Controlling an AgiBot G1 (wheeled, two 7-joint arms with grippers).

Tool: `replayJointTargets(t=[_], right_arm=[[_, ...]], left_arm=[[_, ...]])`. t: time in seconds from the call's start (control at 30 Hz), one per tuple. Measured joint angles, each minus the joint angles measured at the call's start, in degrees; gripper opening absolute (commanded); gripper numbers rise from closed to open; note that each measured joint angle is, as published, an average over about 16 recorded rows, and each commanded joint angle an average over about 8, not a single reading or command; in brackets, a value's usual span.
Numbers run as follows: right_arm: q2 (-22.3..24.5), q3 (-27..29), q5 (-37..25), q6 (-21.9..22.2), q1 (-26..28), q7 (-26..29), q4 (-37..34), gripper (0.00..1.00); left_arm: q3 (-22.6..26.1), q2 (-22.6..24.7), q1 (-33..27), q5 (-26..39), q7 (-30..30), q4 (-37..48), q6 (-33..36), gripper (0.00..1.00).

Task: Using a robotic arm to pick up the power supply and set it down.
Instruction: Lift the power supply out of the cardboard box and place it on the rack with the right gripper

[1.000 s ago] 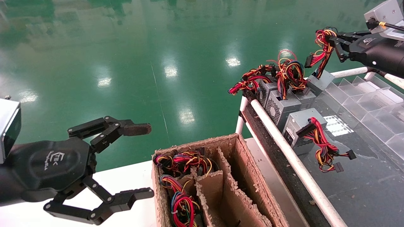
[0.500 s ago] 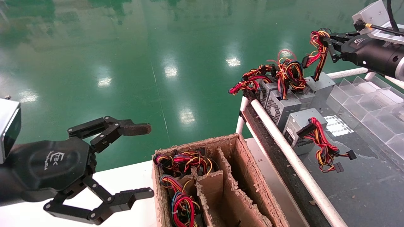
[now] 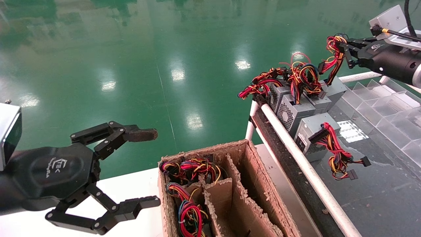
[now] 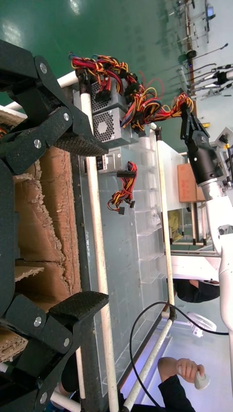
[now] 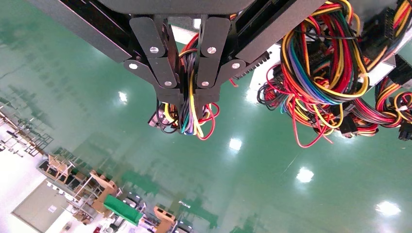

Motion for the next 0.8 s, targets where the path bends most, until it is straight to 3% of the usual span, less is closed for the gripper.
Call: replayJointTargets(t=[0.8], right_arm=[[-3.43,1.75,2.52,5.00,-0.88,2.91,-0.28,0.00]], left_arm=[[0.00,0.00,0.00,0.00,0.00,0.00,0.00,1.00]])
